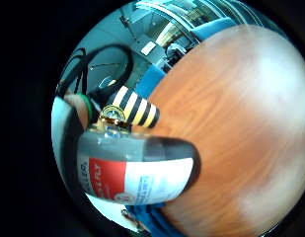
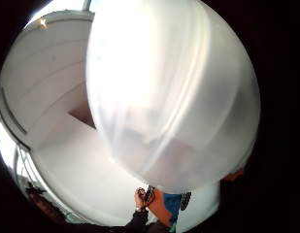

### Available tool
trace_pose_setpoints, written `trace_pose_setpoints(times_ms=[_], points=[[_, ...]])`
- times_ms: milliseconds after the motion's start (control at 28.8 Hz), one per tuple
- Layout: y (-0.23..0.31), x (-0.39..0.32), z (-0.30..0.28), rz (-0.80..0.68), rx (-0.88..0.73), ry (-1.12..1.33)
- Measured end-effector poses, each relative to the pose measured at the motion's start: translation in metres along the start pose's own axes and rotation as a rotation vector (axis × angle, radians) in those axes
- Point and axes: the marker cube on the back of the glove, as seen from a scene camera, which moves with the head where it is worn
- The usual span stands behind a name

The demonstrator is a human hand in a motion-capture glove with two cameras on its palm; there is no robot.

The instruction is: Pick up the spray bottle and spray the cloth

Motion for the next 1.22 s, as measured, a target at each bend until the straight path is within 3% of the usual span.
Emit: trace_pose_setpoints(times_ms=[278,591,1042,1216], points=[[-0.014,-0.012,0.0,-0.171,0.06,-0.083],[-0.024,-0.04,-0.009,-0.238,0.133,-0.114],[-0.007,-0.015,-0.014,-0.253,0.042,-0.103],[0.007,-0.023,-0.015,-0.364,-0.014,-0.008]])
